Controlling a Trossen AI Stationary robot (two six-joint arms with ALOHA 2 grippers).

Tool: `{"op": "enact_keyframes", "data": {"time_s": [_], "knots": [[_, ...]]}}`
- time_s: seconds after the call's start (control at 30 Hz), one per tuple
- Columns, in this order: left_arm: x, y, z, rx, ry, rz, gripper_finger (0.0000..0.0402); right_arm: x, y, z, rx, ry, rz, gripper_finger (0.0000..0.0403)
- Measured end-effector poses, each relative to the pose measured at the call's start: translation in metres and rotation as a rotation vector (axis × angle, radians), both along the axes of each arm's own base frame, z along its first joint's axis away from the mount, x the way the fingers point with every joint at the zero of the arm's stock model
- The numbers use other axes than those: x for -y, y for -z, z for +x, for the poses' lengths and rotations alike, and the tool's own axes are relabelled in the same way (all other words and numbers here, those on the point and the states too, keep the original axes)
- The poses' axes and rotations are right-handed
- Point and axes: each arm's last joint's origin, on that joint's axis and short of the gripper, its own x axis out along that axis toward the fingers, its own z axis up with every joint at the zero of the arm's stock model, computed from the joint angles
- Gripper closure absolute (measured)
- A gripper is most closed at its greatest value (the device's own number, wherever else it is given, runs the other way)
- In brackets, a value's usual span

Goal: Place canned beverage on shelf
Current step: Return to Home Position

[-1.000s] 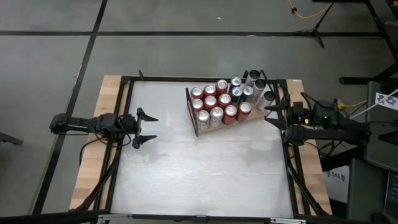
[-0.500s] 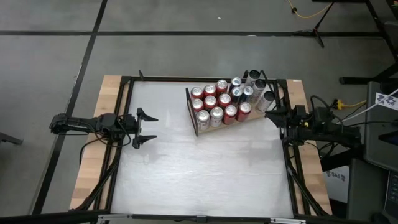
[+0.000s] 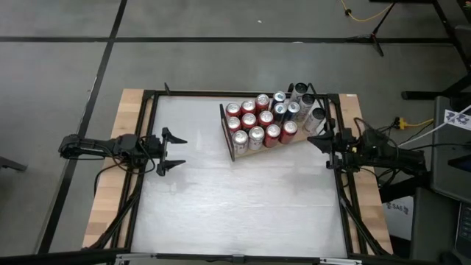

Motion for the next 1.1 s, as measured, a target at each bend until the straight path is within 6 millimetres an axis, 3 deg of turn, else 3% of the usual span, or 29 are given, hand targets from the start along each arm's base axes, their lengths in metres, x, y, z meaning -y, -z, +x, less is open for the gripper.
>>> {"op": "enact_keyframes", "data": {"time_s": [0.57,0.67,0.93,1.1], "knots": [[0.000,0.000,0.000,0.000,0.000,0.000,0.0034,0.001,0.024,0.002,-0.234,0.017,-0.005,0.0402],[0.000,0.000,0.000,0.000,0.000,0.000,0.0034,0.001,0.036,0.006,-0.256,0.020,-0.003,0.0402],[0.000,0.000,0.000,0.000,0.000,0.000,0.0034,0.002,0.065,0.021,-0.130,0.022,0.012,0.0403],[0.000,0.000,0.000,0.000,0.001,0.000,0.0034,0.002,0.066,0.021,-0.135,0.018,0.008,0.0403]]}}
